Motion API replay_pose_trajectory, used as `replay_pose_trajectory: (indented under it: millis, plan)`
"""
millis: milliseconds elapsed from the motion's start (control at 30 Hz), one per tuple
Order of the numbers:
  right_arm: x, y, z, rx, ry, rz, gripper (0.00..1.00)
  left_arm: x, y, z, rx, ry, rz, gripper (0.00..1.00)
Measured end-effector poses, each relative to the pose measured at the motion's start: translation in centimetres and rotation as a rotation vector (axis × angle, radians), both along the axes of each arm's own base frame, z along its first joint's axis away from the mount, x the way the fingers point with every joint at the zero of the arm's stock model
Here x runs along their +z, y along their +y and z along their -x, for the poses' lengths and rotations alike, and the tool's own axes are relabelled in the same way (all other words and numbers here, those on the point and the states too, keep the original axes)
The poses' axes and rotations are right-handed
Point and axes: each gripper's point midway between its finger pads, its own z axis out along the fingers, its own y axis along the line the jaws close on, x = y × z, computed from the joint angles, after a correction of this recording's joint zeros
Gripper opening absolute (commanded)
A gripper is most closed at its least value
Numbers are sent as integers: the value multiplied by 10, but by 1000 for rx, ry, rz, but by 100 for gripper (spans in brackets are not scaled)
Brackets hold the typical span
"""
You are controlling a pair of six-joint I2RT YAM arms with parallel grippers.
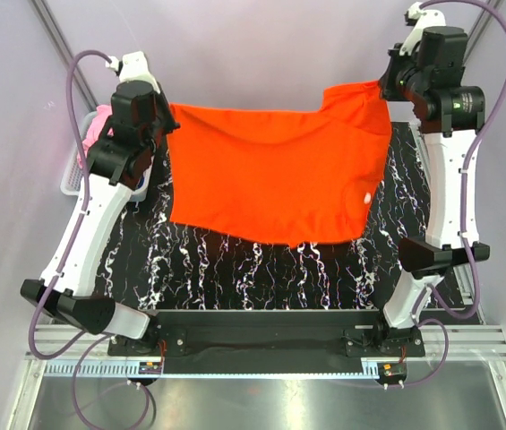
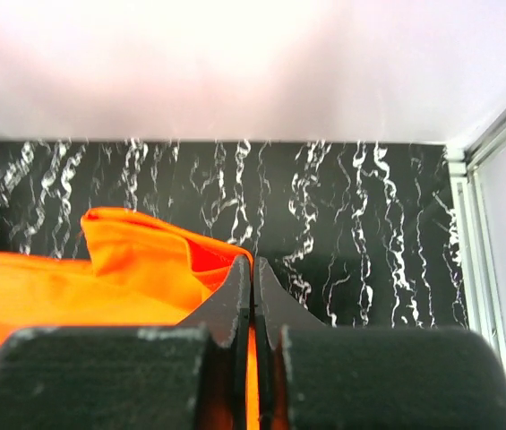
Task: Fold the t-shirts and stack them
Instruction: Flatten the tshirt out
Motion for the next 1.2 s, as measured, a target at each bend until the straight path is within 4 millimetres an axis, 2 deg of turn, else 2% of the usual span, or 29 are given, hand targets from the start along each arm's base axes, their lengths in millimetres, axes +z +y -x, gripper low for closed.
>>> replay_pose_trajectory:
  millis: [133,200,267,367,467,600,667,767,867,967,1067,1133,1200]
  plan:
    - [27,-6,12,-34,-75,-34,0,33,-3,2,-10,-84,51,0]
    - [45,-9,28,-50,-130,-62,0,50,-1,13,-23,-131,78,0]
    - [64,-11,52,-53,-180,-90,0,71,0,33,-46,-197,113,0]
    - [110,-14,104,-48,-311,-148,0,106,5,81,-100,-318,183,0]
    - [154,-15,171,-13,-461,-212,0,137,14,136,-162,-454,262,0]
    - [183,-18,259,32,-598,-272,0,164,26,211,-249,-599,352,0]
    - [194,-21,302,47,-661,-294,0,175,25,241,-314,-657,388,0]
    - [205,-25,355,60,-743,-325,0,181,19,269,-405,-687,421,0]
    - [213,-28,389,75,-802,-350,0,180,12,280,-466,-682,438,0]
    - [217,-30,401,74,-831,-356,0,174,7,281,-490,-651,438,0]
    - [212,-33,390,47,-811,-336,0,165,5,276,-486,-612,428,0]
    - [201,-37,365,11,-767,-288,0,158,3,266,-474,-592,414,0]
    - [181,-40,328,-31,-696,-228,0,137,0,244,-443,-537,389,0]
